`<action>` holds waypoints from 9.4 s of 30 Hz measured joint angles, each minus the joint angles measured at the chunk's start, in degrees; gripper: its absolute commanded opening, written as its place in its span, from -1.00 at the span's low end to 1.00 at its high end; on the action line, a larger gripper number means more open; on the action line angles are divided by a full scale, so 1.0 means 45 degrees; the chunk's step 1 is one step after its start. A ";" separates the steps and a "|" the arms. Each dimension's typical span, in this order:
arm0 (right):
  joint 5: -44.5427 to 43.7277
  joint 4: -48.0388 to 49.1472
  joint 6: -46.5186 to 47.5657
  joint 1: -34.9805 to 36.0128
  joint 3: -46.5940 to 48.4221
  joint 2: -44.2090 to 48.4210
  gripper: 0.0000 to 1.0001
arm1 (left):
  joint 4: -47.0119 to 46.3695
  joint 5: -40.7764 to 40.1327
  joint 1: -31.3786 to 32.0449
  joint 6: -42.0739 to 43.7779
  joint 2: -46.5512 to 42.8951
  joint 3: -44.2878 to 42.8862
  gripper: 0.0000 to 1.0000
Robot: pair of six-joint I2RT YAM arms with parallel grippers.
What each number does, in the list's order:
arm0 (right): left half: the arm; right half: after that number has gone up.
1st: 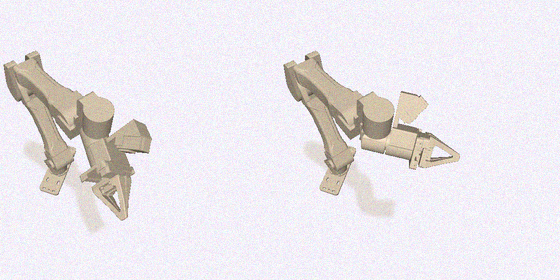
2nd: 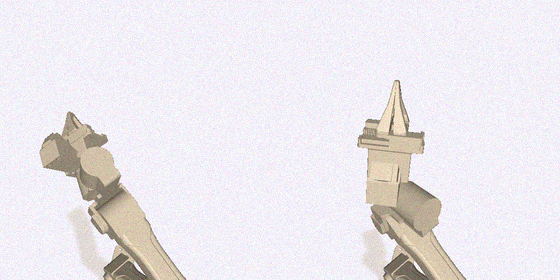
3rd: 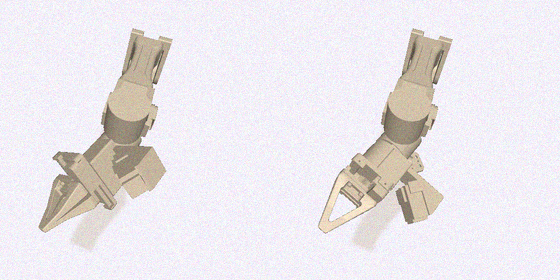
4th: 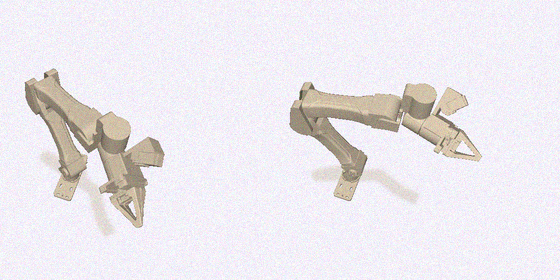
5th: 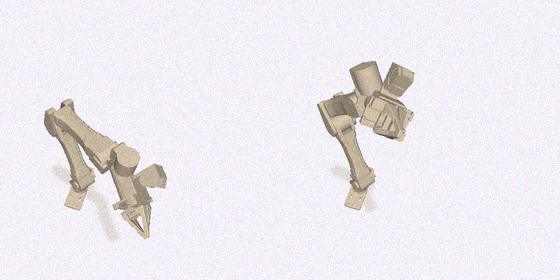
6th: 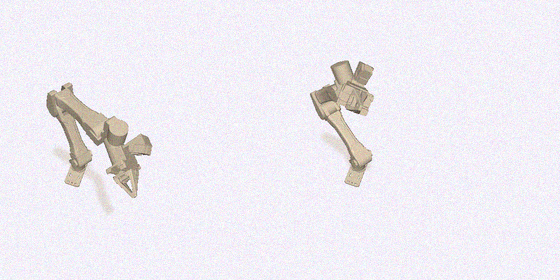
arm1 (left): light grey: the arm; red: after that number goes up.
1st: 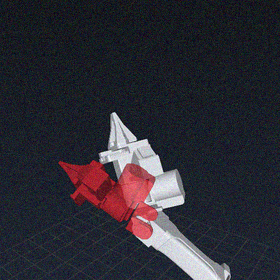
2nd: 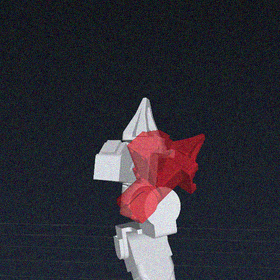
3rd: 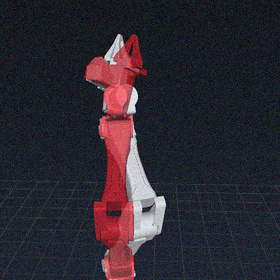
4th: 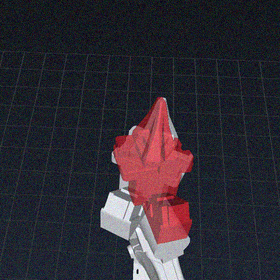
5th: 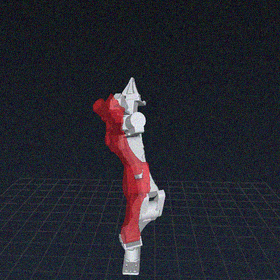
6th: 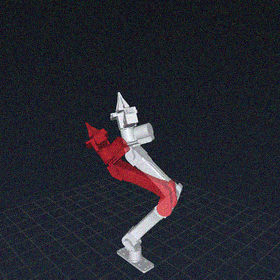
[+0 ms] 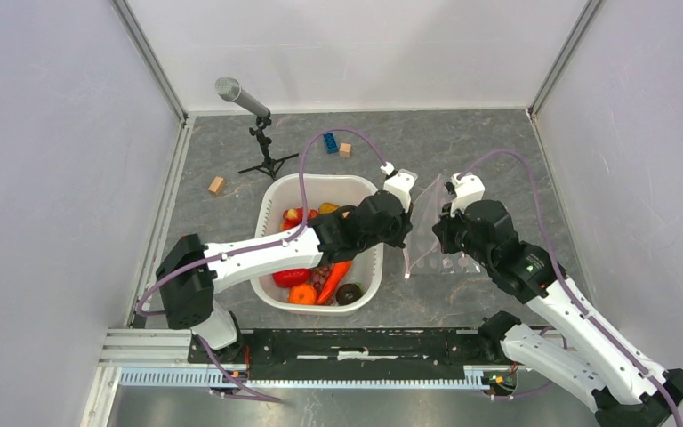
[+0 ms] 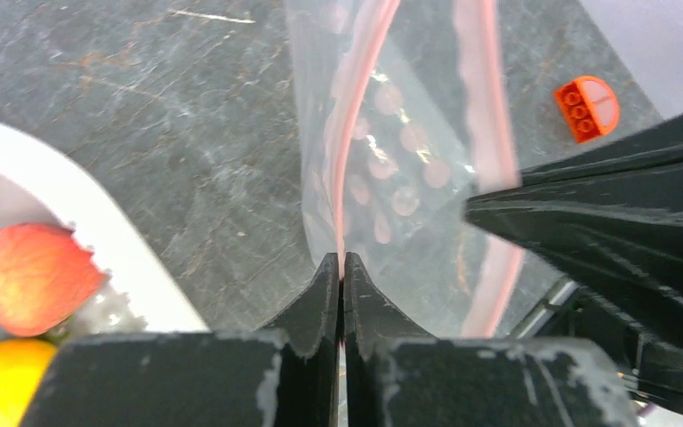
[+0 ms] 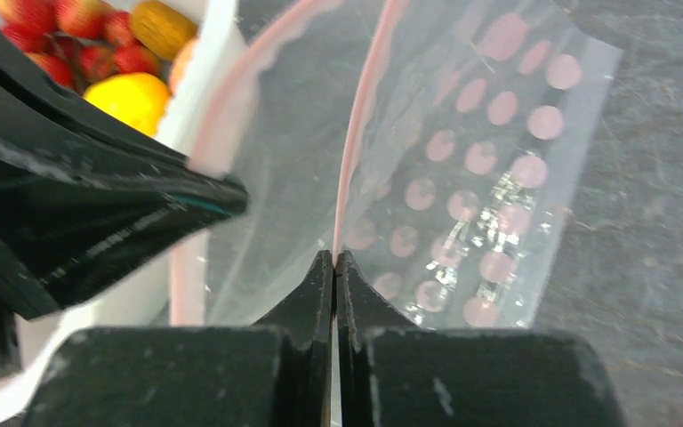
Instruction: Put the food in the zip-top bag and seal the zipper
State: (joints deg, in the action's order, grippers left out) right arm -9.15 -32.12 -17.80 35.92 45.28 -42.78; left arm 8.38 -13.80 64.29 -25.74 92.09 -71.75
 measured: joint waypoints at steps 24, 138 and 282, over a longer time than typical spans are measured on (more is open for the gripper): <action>-0.0510 0.1064 -0.1817 0.0005 -0.1321 0.0520 -0.29 | 0.0219 0.0903 -0.0413 -0.1821 -0.0311 -0.0185 -0.95; -0.0413 0.0865 -0.1098 0.0039 -0.0214 -0.0908 -1.00 | 0.1749 0.1583 -0.4974 0.1972 -0.0544 0.3973 -0.21; 0.0826 0.0913 -0.2021 0.0073 0.1059 0.0787 -1.00 | -0.2424 0.1209 0.1205 1.2386 -0.2535 0.1802 0.94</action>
State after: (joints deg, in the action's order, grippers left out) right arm -5.43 -28.01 -26.89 36.25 50.04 -39.24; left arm -2.52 -8.36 69.71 30.00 80.68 -63.64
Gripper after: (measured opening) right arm 0.010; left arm 0.955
